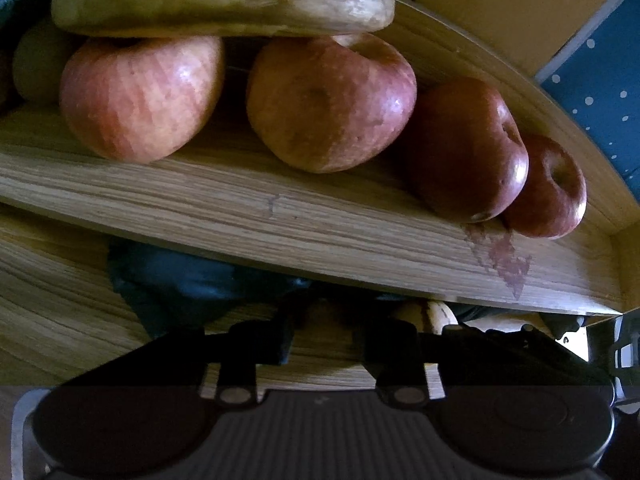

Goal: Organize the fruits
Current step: 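Grasp the pale striped round fruit with the right gripper while the left grasps the small brown fruit, then carry the striped fruit in the right gripper while the left carries the brown fruit over the tray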

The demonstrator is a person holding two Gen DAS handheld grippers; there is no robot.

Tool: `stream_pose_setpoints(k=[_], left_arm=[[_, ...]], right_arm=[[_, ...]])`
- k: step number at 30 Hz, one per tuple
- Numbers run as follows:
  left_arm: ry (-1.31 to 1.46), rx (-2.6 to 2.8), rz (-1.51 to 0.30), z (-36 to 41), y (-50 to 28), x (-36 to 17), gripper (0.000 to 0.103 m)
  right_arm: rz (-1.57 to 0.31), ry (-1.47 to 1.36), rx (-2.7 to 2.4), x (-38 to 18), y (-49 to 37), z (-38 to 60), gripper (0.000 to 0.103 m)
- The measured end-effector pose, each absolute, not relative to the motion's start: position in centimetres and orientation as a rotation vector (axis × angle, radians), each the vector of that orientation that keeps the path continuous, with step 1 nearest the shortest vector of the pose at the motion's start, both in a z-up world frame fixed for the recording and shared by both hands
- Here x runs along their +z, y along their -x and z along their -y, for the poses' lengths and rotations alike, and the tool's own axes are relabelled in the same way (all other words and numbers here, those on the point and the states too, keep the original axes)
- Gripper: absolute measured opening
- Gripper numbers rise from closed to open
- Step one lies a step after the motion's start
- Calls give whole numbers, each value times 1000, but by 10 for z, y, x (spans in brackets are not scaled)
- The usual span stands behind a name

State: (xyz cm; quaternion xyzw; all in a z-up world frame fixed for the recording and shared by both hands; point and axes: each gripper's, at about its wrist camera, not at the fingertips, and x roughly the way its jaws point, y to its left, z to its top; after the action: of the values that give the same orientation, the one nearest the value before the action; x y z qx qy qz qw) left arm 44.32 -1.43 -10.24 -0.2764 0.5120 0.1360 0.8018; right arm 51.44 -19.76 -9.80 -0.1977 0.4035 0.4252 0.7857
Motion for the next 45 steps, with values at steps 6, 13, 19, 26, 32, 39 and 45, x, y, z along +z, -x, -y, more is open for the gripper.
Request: stream_pose_setpoints(k=[6,13,19,26,32,39,45], left_arm=[[598,291,-1093,14,-440,-103,32],[584,285,-1087,12,-431,-96,32],[579,270,-1093,10,-428,-97,32],[569,262,-1083,7,-417,-92,32],[567,262,-1083,6,-413,-89,32],[568,270,-1089,4,-407,-88,32],[572,278,-1087,4,-406,-86,32]], right_arm=[[-867,426,922,-97,-510,202,53],[-868,425,933,-98,-508,208,53],[-873,417,934,-98,-507,213,53],[-868,415,945,-97,-502,221,53],[-874,418,948,-96,-496,224,53],[-889,427,945,-97,-503,215,54],[-889,420,951,-99,-506,212,54]])
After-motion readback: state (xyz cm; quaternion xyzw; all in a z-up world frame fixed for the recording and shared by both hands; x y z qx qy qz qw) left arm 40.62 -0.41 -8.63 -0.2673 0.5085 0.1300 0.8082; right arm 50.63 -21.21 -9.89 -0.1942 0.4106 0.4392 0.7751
